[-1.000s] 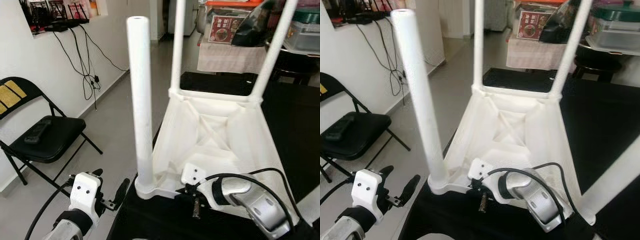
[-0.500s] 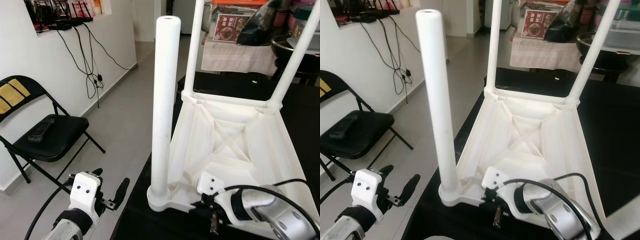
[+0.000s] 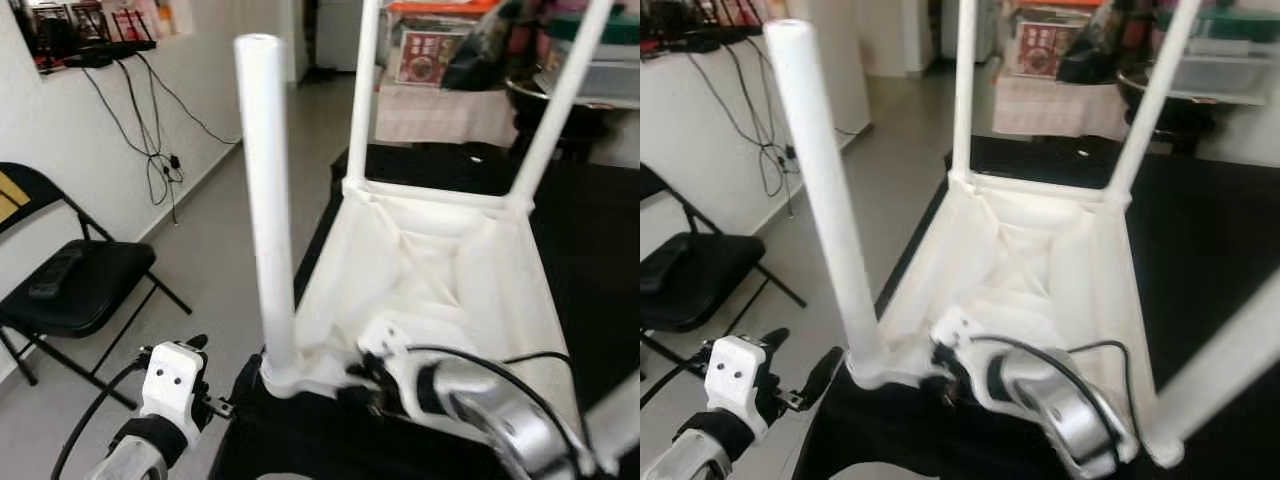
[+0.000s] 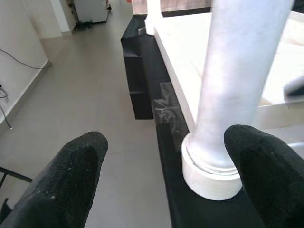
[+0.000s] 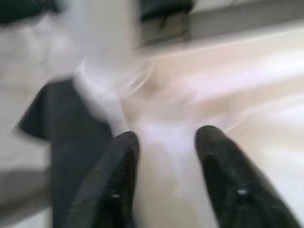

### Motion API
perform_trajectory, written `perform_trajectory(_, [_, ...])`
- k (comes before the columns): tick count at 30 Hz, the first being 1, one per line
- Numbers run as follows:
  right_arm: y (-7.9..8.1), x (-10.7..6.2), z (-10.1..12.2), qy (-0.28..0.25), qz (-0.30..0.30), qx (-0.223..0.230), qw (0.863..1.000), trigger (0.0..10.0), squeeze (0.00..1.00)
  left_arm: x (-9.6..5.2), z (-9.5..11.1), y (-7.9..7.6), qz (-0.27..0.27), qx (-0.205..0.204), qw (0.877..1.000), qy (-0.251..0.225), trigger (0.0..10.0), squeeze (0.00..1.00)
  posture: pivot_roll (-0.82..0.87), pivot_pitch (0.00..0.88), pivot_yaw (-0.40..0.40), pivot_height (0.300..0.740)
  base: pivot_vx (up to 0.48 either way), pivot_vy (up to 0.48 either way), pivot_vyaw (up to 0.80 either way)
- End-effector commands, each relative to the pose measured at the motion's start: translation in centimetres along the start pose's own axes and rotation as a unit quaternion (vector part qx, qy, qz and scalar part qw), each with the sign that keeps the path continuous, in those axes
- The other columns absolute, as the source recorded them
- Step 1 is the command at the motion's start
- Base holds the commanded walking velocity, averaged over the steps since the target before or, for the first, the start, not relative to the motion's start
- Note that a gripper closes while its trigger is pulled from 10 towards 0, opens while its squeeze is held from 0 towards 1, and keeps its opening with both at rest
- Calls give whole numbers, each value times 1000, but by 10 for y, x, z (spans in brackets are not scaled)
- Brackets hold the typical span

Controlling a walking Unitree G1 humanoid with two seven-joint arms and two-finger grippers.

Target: Building children table

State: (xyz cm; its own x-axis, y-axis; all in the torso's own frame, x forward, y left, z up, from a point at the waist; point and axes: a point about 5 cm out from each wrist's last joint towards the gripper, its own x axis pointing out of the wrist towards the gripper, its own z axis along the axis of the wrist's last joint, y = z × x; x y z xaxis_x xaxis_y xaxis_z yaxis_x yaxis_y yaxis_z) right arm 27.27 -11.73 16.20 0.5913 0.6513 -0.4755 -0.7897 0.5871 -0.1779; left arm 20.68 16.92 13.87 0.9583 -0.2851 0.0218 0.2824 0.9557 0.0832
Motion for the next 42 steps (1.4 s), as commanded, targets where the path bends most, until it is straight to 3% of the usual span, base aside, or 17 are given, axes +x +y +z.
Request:
perform_trajectory(1, [-7, -5, 5, -19, -24, -2, 1000, 10000, 1000, -2, -2, 2, 8, 2, 1000, 8, 10000, 0, 18, 81, -33, 740, 0, 0, 0])
perform_trajectory(4, [-4, -19, 9, -50, 19, -25, 998, 10000, 1000, -3, -1, 3, 14, 11, 1000, 9, 10000, 0, 15, 82, -33, 740, 0, 0, 0])
perform_trajectory(5, [0, -30, 7, -60, 53, -37, 996, 10000, 0, -3, -1, 3, 16, 18, 1000, 13, 10000, 0, 14, 84, -32, 740, 0, 0, 0])
perform_trajectory(7, [0, -30, 7, -60, 53, -37, 996, 10000, 0, -3, -1, 3, 16, 18, 1000, 13, 10000, 0, 14, 84, -32, 740, 0, 0, 0])
perform_trajectory(9, [6, -46, 2, -63, 101, -49, 992, 10000, 0, -3, 0, 3, 18, 30, 999, 19, 10000, 0, 9, 82, -28, 740, 0, 0, 0])
perform_trajectory(12, [8, -52, -1, -63, 115, -48, 990, 10000, 0, -3, 1, 2, 15, 37, 999, 21, 10000, 0, 7, 82, -27, 740, 0, 0, 0])
perform_trajectory(15, [6, -52, -4, -65, 97, -36, 993, 10000, 0, -2, 1, 1, 15, 47, 998, 27, 10000, 0, -3, 79, -24, 740, 0, 0, 0])
perform_trajectory(17, [3, -50, -7, -69, 75, -24, 995, 10000, 0, -1, 2, -1, 14, 54, 998, 30, 10000, 0, -3, 79, -24, 740, 0, 0, 0])
perform_trajectory(18, [0, -41, -6, -86, 25, -5, 996, 10000, 0, 0, 2, -2, 15, 65, 997, 33, 10000, 0, -9, 75, -21, 740, 0, 0, 0])
perform_trajectory(20, [0, -41, -6, -86, 25, -5, 996, 10000, 0, 0, 2, -2, 15, 65, 997, 33, 10000, 0, -9, 75, -21, 740, 0, 0, 0])
perform_trajectory(21, [-1, -32, -6, -99, -8, 9, 995, 10000, 0, 1, 3, -2, 15, 74, 997, 34, 10000, 0, -9, 74, -21, 740, 0, 0, 0])
perform_trajectory(25, [10, -18, -3, -137, -20, 24, 990, 10000, 0, 5, 2, -3, 16, 81, 996, 35, 10000, 0, -7, 66, -28, 740, 0, 0, 0])
perform_trajectory(31, [9, -15, 0, -170, -33, 44, 984, 10000, 0, 6, 1, -4, 19, 82, 996, 35, 10000, 0, -10, 56, -37, 740, 0, 0, 0])
perform_trajectory(42, [10, -4, -6, -170, -95, 57, 979, 10000, 0, 9, 1, -6, 23, 87, 995, 36, 10000, 0, -11, 47, -36, 740, -44, 0, 0])
